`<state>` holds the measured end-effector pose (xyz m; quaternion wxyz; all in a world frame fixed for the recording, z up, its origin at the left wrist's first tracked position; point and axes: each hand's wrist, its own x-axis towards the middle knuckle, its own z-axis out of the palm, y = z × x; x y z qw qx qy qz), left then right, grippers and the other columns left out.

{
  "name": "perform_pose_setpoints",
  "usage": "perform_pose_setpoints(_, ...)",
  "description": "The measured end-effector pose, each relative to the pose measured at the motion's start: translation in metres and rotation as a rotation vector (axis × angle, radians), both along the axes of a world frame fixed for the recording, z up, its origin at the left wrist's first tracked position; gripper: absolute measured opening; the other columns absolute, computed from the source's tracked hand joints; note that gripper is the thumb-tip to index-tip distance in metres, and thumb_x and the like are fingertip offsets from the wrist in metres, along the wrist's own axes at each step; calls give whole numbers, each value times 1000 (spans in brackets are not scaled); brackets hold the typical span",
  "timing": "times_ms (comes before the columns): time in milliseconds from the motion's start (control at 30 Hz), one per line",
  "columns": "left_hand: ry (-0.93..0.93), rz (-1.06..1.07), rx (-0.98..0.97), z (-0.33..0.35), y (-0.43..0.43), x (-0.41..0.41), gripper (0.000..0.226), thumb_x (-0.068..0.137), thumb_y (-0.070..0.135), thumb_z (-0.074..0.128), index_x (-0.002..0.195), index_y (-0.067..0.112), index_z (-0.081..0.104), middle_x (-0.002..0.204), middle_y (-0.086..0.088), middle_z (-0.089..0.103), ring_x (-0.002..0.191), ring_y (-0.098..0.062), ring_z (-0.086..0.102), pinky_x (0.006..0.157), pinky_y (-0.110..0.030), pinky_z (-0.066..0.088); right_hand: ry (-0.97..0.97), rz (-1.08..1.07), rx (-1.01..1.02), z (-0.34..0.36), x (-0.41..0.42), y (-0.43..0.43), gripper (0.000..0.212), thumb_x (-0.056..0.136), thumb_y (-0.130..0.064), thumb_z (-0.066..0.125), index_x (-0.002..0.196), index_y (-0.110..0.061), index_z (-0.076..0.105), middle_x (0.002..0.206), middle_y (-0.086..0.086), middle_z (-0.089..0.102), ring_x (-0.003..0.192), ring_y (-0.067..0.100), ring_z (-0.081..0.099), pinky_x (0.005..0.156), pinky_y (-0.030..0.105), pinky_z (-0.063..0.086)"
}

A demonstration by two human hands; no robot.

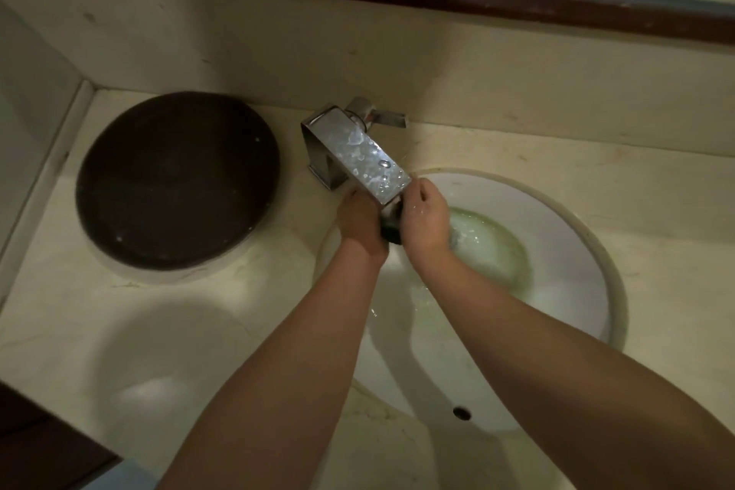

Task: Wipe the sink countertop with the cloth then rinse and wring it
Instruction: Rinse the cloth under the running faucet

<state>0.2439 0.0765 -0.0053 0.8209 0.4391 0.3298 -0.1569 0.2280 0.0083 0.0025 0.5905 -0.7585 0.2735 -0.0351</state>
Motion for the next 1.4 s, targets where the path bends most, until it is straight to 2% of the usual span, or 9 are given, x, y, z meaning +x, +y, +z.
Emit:
perform_pose_setpoints(133,-74,-109,-15,-2,0,-4,20,77,31,55,88,15,58,72,3,64,65,-13,62,48,-16,45,-25,198,197,7,0,-3,27,96,-25,37,81,-27,60,89,-5,55,83,5,50,82,39,46)
perform_pose_setpoints(267,-95,-175,-30,-1,-1,-9,22,96,20,55,114,11,64,105,-6,71,90,-20,70,66,-27,56,31,374,170,11,2,-12,31,101,-16,29,123,-36,38,110,-38,34,89,-41,30,87,-6,23)
perform_pose_setpoints(333,-135,-195,25,1,-3,-12,28,89,16,66,115,6,66,106,-10,73,93,-23,71,74,-34,57,66,311,227,15,8,-11,24,97,-25,38,105,-44,50,101,-34,50,92,-27,47,86,1,34)
perform_pose_setpoints(500,-24,-102,71,1,6,-13,11,82,9,65,92,8,68,91,-12,71,85,-31,66,74,-41,54,24,77,142,17,6,-12,35,98,-21,38,114,-9,67,105,0,65,97,12,60,81,11,45)
perform_pose_setpoints(600,54,38,-45,-4,18,-12,20,68,6,69,88,8,72,94,-15,73,90,-34,67,79,-42,54,-63,-22,118,31,13,-12,32,88,-27,41,103,-14,65,106,7,69,97,25,66,90,41,53)
perform_pose_setpoints(800,88,-5,64,-6,20,-16,34,80,15,72,114,11,69,114,-10,70,103,-32,67,85,-41,57,-110,219,-5,76,52,-9,32,95,-18,46,123,-13,60,112,5,67,96,22,66,90,42,52)
perform_pose_setpoints(967,69,-106,59,2,14,-9,22,88,14,62,108,8,67,95,-8,72,83,-25,68,75,-32,54,-62,274,-63,88,52,1,32,92,-19,47,119,-13,64,107,3,68,93,24,68,90,47,54)
perform_pose_setpoints(1200,133,-145,83,18,13,-7,21,98,18,42,97,10,61,99,-15,66,92,-26,61,100,-38,45,-66,272,24,96,41,4,34,98,-23,45,127,-10,58,109,1,63,97,27,67,80,42,53)
perform_pose_setpoints(1400,70,-39,31,25,8,-19,31,92,21,59,121,10,64,118,-14,68,106,-34,65,90,-47,54,-60,289,29,105,31,-5,33,93,-32,49,100,-5,67,95,5,67,81,20,64,83,45,52)
